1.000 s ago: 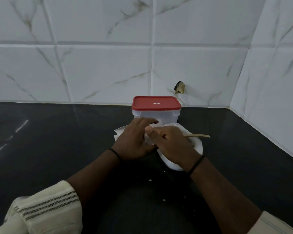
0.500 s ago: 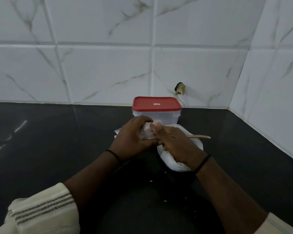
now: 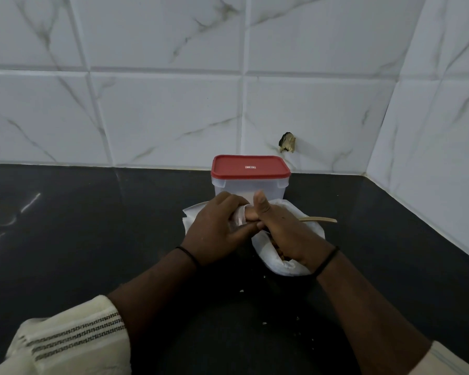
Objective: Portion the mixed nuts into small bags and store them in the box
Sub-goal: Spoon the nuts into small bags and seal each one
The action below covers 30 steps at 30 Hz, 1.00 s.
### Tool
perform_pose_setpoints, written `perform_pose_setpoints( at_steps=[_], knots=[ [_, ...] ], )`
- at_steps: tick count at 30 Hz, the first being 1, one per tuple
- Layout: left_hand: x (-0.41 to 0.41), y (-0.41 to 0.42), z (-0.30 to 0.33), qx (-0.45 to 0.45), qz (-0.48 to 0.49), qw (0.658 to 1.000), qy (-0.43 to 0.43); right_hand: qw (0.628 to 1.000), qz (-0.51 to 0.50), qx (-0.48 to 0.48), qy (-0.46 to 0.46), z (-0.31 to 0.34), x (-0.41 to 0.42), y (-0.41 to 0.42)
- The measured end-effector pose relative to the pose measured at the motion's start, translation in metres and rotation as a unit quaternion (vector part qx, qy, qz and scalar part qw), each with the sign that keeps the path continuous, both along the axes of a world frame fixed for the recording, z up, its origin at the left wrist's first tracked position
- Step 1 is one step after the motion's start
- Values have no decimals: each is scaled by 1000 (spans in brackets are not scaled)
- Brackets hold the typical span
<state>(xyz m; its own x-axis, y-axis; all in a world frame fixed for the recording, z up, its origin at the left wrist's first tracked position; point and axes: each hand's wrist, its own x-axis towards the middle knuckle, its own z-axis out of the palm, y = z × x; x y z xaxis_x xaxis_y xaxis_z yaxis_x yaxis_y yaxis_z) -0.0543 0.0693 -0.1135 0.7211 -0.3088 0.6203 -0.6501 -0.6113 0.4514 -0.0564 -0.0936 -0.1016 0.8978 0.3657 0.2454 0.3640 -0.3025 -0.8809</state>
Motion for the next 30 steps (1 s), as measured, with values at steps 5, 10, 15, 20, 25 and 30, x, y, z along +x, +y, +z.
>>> perform_pose_setpoints(
  at_steps=[5,10,15,20,25,30],
  knots=[
    [-2,-2,2,-13,-23,1000,6,999,-24,-34,-25,2,-2,1],
    [2,-1,1,-27,-40,998,48,998,-29,-45,-39,7,-8,1],
    [4,0,1,-61,-56,985,148,998,3,-46,-43,10,-9,-1],
    [9,8,8,-102,-93,961,238,997,1,-52,-54,19,-13,-1],
    [8,8,6,-103,-88,960,247,988,-60,-96,-104,16,-8,-6],
    [11,13,3,-69,-56,971,223,978,-83,-143,-127,23,-16,-7]
  ],
)
